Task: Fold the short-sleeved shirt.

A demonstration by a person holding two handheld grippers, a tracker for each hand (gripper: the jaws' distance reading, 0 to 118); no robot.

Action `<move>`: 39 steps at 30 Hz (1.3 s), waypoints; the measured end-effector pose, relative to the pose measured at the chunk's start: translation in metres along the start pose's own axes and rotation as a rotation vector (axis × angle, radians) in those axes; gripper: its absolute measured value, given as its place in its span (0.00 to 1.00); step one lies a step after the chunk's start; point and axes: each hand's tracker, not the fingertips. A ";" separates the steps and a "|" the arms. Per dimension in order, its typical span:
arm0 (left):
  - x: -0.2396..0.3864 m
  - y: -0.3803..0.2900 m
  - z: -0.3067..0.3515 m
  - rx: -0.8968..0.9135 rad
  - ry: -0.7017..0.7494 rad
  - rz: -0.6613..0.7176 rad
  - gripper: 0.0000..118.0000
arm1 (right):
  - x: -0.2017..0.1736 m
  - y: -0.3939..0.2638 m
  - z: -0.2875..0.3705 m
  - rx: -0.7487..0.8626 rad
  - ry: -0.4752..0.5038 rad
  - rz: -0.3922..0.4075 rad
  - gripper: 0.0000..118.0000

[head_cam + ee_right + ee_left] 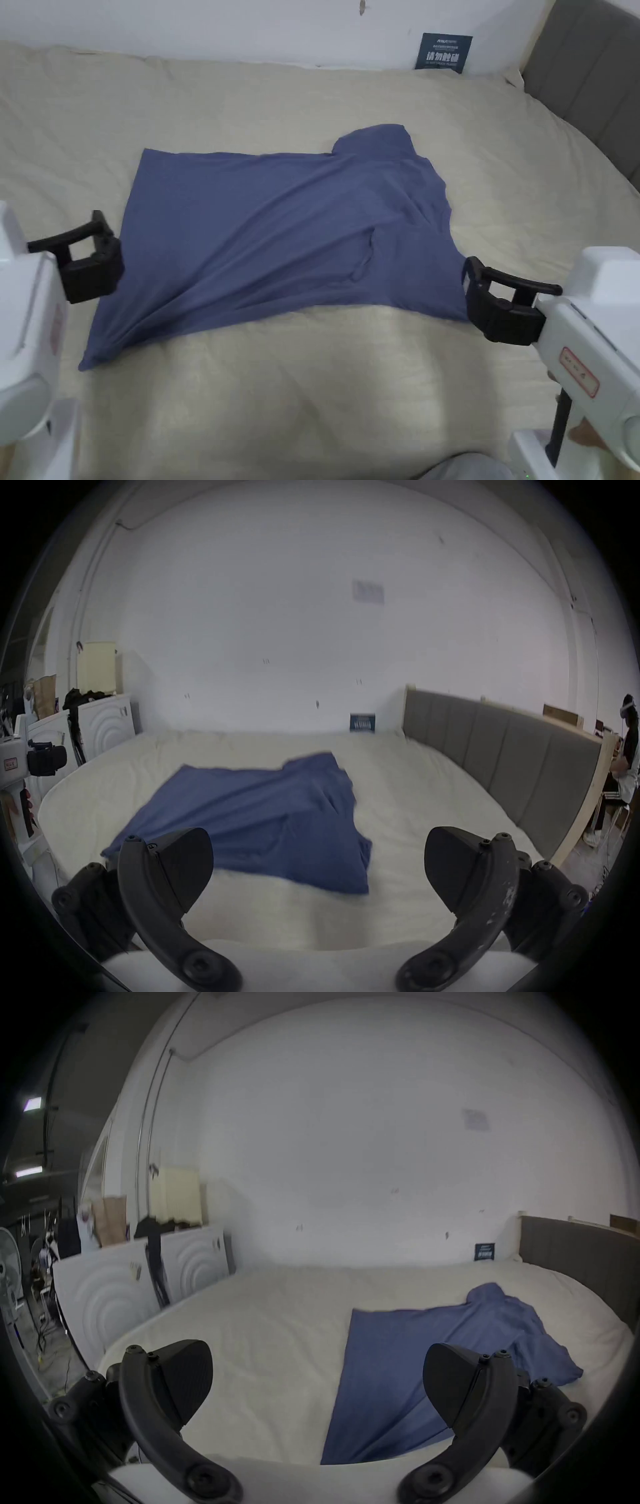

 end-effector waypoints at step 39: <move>-0.030 -0.097 -0.136 -0.961 -0.172 0.013 1.00 | -0.039 -0.008 0.011 -0.059 0.058 -0.062 0.01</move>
